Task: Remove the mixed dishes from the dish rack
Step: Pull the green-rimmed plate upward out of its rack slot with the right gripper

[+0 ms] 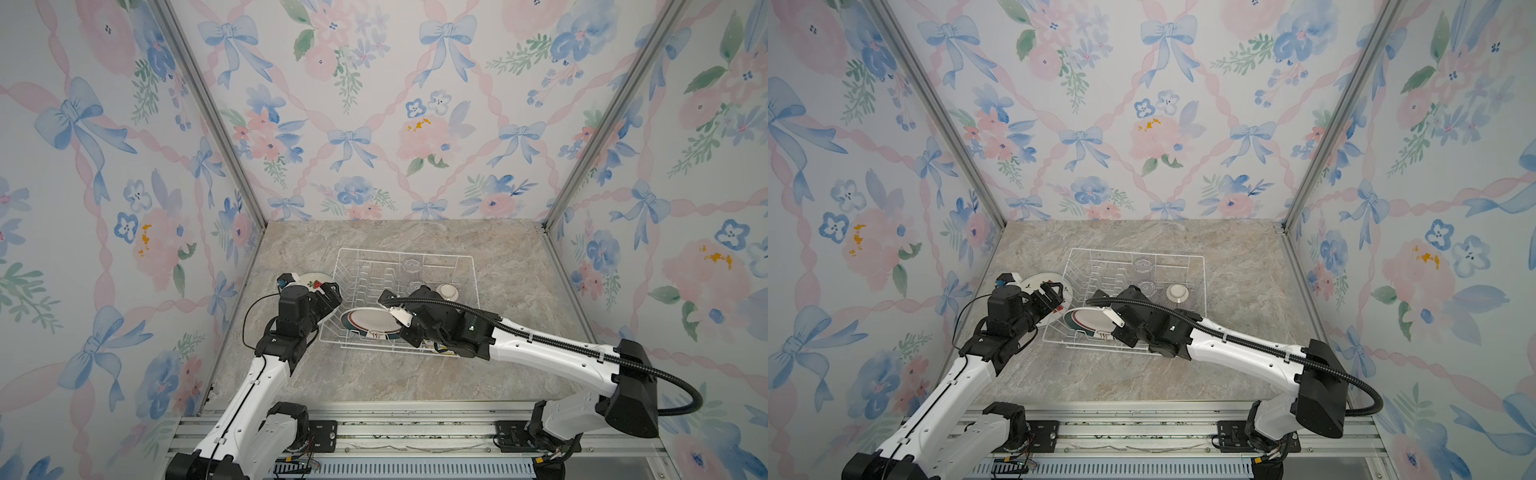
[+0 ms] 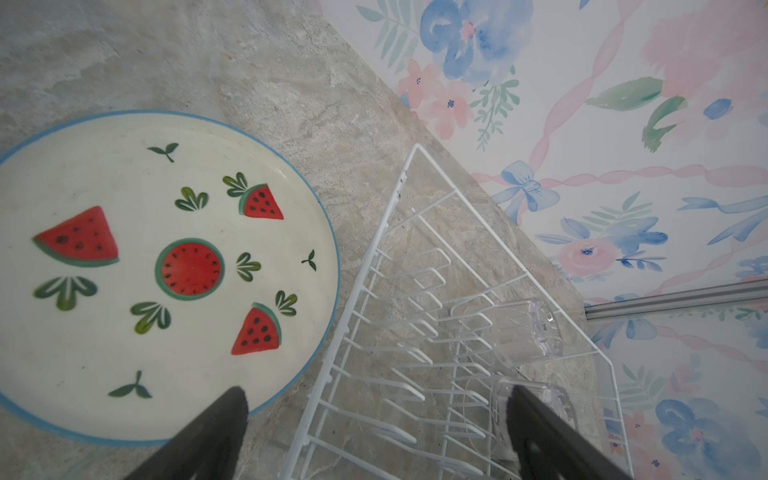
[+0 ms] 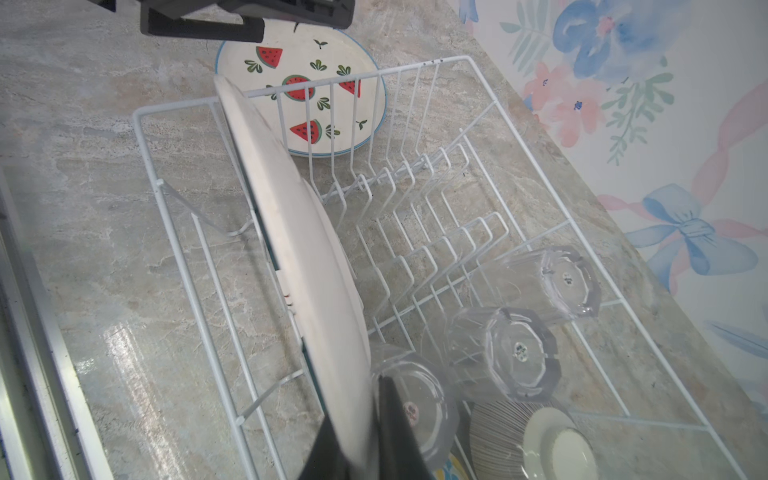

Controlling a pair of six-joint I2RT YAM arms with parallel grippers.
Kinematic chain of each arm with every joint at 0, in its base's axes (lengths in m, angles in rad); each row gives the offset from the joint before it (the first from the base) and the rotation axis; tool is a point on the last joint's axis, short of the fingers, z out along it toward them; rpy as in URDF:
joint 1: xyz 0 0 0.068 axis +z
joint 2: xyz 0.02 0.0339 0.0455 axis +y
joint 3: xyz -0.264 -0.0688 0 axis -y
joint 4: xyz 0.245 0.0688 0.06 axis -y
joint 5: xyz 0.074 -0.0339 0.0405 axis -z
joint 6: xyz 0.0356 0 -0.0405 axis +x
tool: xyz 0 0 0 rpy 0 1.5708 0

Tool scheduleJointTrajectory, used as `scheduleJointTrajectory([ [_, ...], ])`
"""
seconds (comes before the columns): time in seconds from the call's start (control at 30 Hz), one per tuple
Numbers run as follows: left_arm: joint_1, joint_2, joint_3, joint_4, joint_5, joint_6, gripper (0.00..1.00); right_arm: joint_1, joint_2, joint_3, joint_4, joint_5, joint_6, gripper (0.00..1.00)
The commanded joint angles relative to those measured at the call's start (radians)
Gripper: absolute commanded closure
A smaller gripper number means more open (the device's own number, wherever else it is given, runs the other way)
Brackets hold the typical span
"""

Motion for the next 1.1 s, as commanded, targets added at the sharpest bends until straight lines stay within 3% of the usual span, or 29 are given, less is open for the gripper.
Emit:
scheduleJointTrajectory([
  [0.0,-0.005,0.004,0.030,0.011,-0.013,0.022,0.02,0.000,-0.037,-0.002,0.093,-0.014,0.086,1.00],
  [0.63,-0.004,0.000,0.044,0.018,-0.021,0.019,0.02,-0.024,-0.041,0.007,0.076,0.014,0.127,1.00],
  [1.07,-0.004,0.018,0.064,0.040,0.006,0.006,0.02,-0.076,-0.037,0.034,0.068,-0.027,0.198,1.00],
])
